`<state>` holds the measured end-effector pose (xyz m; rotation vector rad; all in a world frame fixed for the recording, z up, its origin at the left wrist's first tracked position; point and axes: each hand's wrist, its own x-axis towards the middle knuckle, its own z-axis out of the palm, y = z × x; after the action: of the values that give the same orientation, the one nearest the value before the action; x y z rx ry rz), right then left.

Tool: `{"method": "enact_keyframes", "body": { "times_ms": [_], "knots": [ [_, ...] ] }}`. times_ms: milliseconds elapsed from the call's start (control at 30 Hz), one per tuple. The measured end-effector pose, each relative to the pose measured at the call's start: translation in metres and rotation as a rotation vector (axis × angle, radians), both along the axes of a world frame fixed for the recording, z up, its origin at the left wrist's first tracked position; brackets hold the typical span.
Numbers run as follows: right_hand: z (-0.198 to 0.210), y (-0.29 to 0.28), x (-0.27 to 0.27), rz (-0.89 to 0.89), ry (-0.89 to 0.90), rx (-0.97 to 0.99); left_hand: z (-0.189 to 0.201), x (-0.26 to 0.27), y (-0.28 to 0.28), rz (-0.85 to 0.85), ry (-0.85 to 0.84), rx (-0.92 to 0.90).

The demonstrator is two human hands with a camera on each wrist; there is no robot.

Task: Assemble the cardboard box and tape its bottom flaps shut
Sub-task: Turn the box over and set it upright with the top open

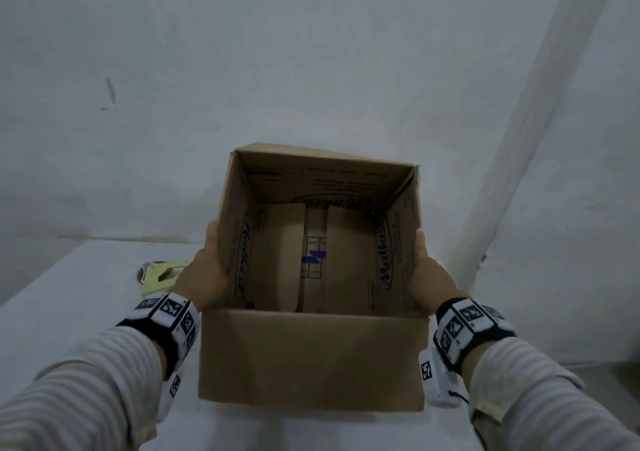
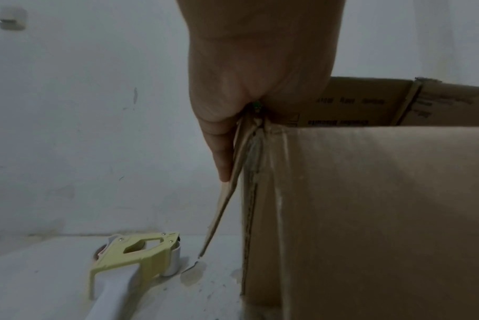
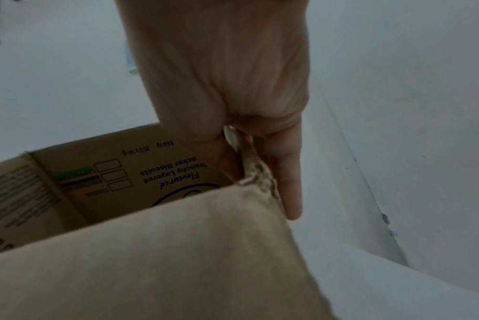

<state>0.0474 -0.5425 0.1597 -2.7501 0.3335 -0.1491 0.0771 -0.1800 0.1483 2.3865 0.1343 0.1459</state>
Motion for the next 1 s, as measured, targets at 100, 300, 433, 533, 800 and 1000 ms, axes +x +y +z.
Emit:
{"method": "enact_keyframes", "body": {
  "times_ms": [100, 300, 433, 533, 800, 1000],
  "knots": [
    [-0.004, -0.011, 0.008, -0.013, 0.012, -0.037, 0.009, -0.002, -0.002, -0.018, 0.02, 0.023],
    [0.016, -0.019, 0.011, 0.006, 0.009, -0.002, 0.021, -0.003, -0.001, -0.046, 0.018, 0.181],
    [0.024, -0.016, 0.015, 0.01, 0.032, -0.063, 0.02, 0.005, -0.001, 0.009, -0.062, 0.144],
    [0.027, -0.008, 0.013, 0.005, 0.095, -0.071, 0.016, 0.008, -0.006, -0.011, -0.06, 0.101],
    [0.017, 0.008, 0.01, -0.093, 0.166, 0.033, 0.016, 0.007, -0.011, 0.012, -0.017, 0.143],
    [0.029, 0.005, 0.003, -0.109, 0.191, -0.078, 0.021, 0.001, -0.009, 0.018, -0.002, 0.245]
  ]
}}
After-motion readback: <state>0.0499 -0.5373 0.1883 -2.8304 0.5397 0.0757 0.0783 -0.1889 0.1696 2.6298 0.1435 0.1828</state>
